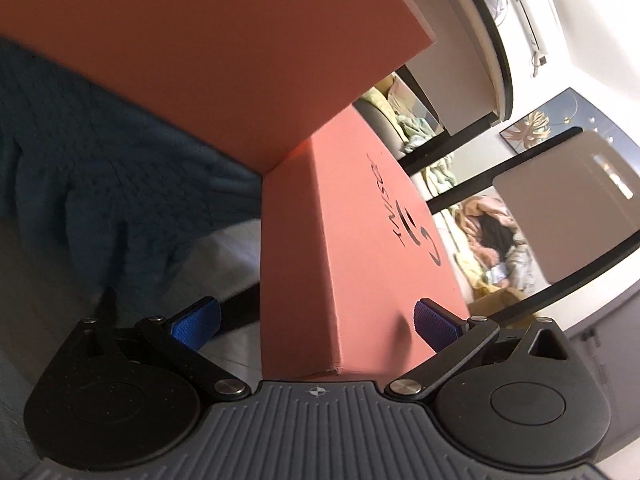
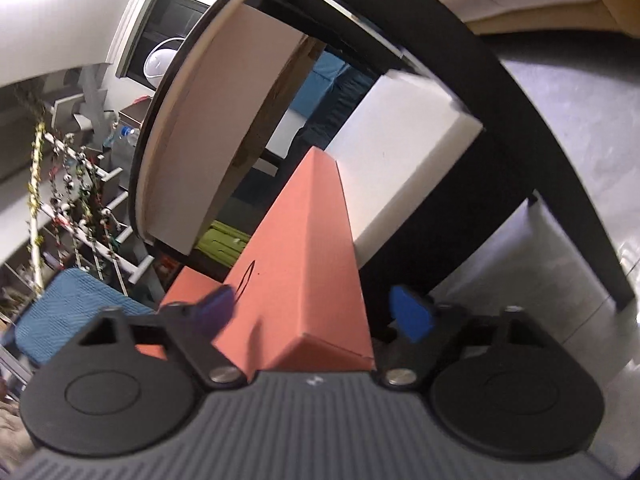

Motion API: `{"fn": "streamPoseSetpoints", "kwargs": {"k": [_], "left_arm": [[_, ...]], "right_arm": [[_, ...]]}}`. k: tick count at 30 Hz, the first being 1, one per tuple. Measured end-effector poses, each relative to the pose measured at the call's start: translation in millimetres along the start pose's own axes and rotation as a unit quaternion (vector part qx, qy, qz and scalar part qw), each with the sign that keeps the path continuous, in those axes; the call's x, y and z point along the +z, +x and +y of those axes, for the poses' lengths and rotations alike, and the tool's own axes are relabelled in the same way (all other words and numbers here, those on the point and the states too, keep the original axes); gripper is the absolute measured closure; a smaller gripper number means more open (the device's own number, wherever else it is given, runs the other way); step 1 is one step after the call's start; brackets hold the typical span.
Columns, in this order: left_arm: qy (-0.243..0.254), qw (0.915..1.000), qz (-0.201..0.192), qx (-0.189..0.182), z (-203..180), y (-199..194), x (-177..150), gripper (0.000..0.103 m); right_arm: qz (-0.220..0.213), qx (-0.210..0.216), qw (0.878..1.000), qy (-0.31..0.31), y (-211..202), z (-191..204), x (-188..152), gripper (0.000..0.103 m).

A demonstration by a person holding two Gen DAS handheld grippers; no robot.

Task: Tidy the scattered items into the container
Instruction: 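Grasp the pink lid edge with the right gripper beside the left gripper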

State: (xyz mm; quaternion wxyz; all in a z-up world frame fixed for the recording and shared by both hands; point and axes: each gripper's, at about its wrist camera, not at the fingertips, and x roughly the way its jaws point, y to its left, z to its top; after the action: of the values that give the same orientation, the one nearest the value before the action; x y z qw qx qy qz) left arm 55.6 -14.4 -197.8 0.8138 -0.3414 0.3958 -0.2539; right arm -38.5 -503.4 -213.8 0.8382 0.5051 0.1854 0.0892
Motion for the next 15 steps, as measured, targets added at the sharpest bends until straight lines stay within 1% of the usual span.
{"fn": "streamPoseSetpoints", "kwargs": {"k": [2, 3, 4, 5, 7, 15], "left_arm": [[-0.008, 0.9999, 0.009, -0.009, 0, 6, 0, 0.005], [-0.011, 0.9998, 0.013, -0.013, -1, 8, 1, 0.008], [-0.006, 0.9998, 0.012, -0.017, -5, 8, 1, 0.015], [0.005, 0.9998, 0.008, -0.018, -11, 8, 2, 0.022], [0.026, 0.9995, 0.0, -0.02, -22, 7, 5, 0.022], [0.072, 0.9957, -0.037, -0.045, -53, -14, 14, 0.023]], "right_arm": [[0.003, 0.011, 1.0, 0.014, 1, -2, 0, 0.041], [0.001, 0.021, 1.0, 0.023, 1, -2, 0, 0.044], [-0.001, 0.028, 0.999, 0.028, 0, -2, 1, 0.045], [-0.003, 0.027, 0.999, 0.021, -1, 2, 2, 0.047], [-0.008, 0.026, 1.0, 0.007, -5, 11, 4, 0.051], [-0.028, 0.018, 0.998, -0.049, -18, 46, 13, 0.051]]}}
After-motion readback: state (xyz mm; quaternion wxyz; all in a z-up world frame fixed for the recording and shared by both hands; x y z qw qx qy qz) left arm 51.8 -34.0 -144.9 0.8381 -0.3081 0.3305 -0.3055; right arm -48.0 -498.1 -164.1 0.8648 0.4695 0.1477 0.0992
